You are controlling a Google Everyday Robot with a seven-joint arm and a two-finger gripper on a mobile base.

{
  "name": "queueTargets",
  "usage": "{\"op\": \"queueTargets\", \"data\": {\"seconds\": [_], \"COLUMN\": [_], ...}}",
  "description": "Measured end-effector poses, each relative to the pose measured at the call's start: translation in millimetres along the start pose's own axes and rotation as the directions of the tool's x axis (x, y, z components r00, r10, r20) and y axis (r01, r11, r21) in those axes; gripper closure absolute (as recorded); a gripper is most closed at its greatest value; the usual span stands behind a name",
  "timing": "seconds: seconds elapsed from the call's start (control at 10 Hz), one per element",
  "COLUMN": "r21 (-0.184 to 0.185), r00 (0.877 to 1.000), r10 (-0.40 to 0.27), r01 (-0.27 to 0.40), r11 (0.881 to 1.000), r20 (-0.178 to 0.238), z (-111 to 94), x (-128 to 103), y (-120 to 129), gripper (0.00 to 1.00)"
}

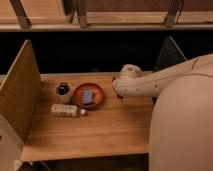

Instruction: Place the pepper in the ceramic bowl

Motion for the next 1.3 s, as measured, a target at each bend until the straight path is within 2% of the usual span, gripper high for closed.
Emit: {"op": "queueTargets", "data": {"seconds": [0.1, 0.3, 0.6, 0.8, 1.0, 1.1, 1.3], "r21": [-0.019, -0.071, -0.07, -0.064, -0.032, -0.003, 0.01], "r00": [0.999, 0.99, 0.99, 0.991, 0.992, 0.993, 0.993], "r10": [-0.049, -0.137, -0.137, -0.133, -0.118, -0.101, -0.092], "r01": [0.049, 0.139, 0.139, 0.135, 0.119, 0.101, 0.091], "r11": [0.999, 0.988, 0.988, 0.989, 0.992, 0.995, 0.996], "r20": [0.011, 0.038, 0.038, 0.034, 0.043, 0.053, 0.075], "z": [4.3, 15.8, 15.7, 13.2, 6.4, 4.7, 15.4], "x": [-5.9, -16.5, -16.0, -12.8, -11.0, -11.0, -18.4], "y": [14.6, 48.6, 47.5, 44.1, 29.6, 13.2, 2.6], "gripper": [1.0, 1.0, 1.0, 1.0, 1.0, 1.0, 1.0]}}
